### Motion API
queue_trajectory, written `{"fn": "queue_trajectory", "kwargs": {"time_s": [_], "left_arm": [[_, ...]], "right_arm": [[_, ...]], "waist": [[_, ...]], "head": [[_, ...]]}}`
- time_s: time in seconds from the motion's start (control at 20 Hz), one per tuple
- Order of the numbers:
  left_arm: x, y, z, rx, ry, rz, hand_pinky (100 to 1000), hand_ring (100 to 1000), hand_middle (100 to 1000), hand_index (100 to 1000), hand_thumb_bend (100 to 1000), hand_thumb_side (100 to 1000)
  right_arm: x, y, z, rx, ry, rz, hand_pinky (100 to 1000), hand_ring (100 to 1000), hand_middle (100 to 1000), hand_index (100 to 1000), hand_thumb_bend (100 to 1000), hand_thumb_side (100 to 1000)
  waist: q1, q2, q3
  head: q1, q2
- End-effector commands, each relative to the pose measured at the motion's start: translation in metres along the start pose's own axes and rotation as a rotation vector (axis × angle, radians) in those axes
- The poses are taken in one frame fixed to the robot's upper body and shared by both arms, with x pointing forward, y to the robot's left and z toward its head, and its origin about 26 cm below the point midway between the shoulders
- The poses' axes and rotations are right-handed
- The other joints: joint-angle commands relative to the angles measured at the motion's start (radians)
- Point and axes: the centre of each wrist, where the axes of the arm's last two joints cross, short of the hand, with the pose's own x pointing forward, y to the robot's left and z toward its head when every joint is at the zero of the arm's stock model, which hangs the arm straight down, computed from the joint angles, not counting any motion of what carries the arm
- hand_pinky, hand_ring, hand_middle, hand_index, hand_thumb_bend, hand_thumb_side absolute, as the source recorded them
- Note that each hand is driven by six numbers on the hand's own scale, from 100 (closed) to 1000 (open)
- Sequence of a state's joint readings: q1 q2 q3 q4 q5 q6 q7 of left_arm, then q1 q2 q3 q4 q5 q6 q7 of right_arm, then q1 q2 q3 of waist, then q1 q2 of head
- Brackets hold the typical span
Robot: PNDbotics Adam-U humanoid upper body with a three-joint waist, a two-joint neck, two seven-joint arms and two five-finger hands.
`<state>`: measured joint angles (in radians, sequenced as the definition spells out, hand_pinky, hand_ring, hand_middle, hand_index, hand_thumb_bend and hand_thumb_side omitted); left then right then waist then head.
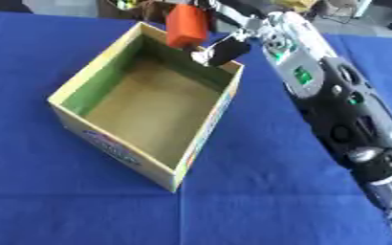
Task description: Pick up objects on the table and place them in the box.
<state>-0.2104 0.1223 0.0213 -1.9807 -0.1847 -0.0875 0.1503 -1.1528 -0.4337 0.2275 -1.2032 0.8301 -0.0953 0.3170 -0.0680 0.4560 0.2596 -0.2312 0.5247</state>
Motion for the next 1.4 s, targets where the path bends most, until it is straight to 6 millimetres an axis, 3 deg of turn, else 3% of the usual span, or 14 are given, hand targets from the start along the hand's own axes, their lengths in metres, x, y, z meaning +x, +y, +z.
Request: {"fn": "queue_trajectory", "kwargs": {"time_s": [0.05, 0.75, 1.0, 1.4], "left_arm": [[0.006, 0.001, -0.003, -0.004, -0.027, 0.001, 328, 608, 668, 759, 100, 846], [0.009, -0.001, -0.007, -0.006, -0.043, 0.009, 328, 608, 669, 759, 100, 846], [0.009, -0.001, -0.007, -0.005, -0.042, 0.008, 329, 608, 669, 758, 100, 845], [0.009, -0.001, -0.007, -0.005, -0.037, 0.006, 329, 609, 670, 759, 100, 845]], "right_arm": [[0.006, 0.001, -0.008, -0.013, 0.012, 0.044, 674, 551, 291, 400, 100, 325], [0.026, 0.032, -0.021, 0.157, -0.104, 0.257, 661, 563, 308, 412, 100, 306], [0.029, 0.031, -0.023, 0.199, -0.146, 0.296, 665, 569, 307, 418, 100, 302], [0.049, 0.006, -0.018, 0.152, -0.228, 0.380, 653, 569, 315, 415, 100, 273]], "waist": [[0.006, -0.023, 0.003], [-0.008, -0.009, 0.019], [-0.008, -0.010, 0.018], [-0.009, -0.014, 0.013]], "head": [[-0.004, -0.014], [-0.015, -0.019], [-0.015, -0.015], [-0.010, -0.010]]}}
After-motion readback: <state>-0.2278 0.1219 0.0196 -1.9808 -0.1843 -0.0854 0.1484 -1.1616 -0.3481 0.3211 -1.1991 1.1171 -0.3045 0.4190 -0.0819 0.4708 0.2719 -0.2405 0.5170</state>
